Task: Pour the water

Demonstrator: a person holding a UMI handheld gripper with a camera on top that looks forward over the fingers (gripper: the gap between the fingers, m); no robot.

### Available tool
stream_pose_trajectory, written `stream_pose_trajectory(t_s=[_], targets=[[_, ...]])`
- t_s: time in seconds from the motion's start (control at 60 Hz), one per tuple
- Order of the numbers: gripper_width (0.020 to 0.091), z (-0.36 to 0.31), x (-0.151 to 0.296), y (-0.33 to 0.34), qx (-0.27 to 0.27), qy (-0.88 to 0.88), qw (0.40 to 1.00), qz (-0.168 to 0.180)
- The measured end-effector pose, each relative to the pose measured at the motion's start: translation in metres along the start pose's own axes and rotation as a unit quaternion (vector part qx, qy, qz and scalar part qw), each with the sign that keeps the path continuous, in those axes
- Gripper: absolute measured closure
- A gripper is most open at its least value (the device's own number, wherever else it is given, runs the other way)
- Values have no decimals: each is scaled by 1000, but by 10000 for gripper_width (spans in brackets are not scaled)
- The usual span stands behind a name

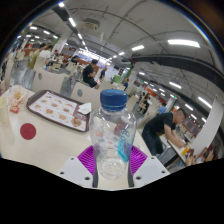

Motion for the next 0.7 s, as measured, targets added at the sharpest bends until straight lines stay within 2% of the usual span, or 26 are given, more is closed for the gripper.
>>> stream_pose_trajectory(t_s=[0.167,0.333,0.45,0.583,0.7], targets=[[712,-64,100,35,-63,189,978,67],[713,-173,164,68,-79,379,913,128],[711,-246,178,75,-86,496,848,163],[704,-302,166,65,-96,628,756,161],[703,-328,155,64,-100,688,701,157]])
Point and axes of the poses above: the point between the fingertips, and its own axes, seen from behind it with the camera up: z to the right, x up, y backward, against the way the camera looks, the point moved 1 cm from there along y, backward, against the way the camera looks, and after that the axes turned 8 degrees about -y, right-handed, at the moved point
